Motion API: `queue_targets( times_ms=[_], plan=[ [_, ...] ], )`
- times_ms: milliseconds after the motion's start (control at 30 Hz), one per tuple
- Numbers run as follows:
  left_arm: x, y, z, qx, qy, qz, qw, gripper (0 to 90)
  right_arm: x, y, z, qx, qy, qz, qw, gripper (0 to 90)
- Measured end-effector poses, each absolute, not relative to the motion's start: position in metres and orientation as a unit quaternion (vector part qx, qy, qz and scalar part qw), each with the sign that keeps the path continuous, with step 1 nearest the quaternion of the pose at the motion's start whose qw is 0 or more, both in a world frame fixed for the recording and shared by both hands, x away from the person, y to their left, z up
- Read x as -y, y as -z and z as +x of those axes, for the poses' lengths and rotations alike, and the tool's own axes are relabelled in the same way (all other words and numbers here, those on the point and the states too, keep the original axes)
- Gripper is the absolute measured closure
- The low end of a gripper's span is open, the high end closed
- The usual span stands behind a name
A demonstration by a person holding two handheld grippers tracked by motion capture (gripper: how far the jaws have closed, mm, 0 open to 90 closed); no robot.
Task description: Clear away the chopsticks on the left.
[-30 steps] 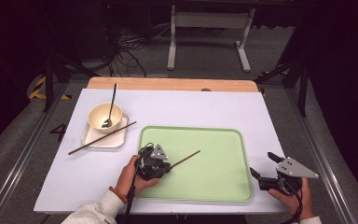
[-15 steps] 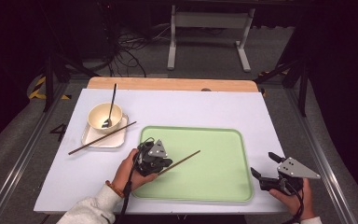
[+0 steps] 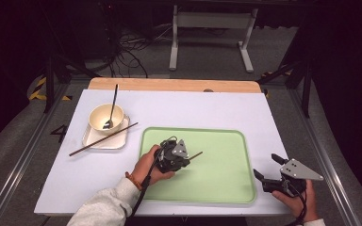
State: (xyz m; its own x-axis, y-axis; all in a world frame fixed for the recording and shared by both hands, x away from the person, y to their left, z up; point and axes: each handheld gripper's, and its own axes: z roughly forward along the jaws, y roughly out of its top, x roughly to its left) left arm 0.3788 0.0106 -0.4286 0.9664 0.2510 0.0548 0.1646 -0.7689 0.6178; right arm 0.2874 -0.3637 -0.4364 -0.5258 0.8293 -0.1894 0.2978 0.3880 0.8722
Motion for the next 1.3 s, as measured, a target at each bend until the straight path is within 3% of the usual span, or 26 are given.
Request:
queue_targets(
  times_ms=[567,1300],
  plan=[
    [0.001,0.44,0.398,-0.112,-0.066,0.948,0.289,90.0,0.363,0.437,0.288,-0.77,-0.414,0.366,0.318,14.6],
    [-0.068,0.443,0.415,-0.204,-0.08,0.929,0.298,90.0,0.361,0.438,0.288,-0.774,-0.412,0.363,0.316,14.3]
  ],
)
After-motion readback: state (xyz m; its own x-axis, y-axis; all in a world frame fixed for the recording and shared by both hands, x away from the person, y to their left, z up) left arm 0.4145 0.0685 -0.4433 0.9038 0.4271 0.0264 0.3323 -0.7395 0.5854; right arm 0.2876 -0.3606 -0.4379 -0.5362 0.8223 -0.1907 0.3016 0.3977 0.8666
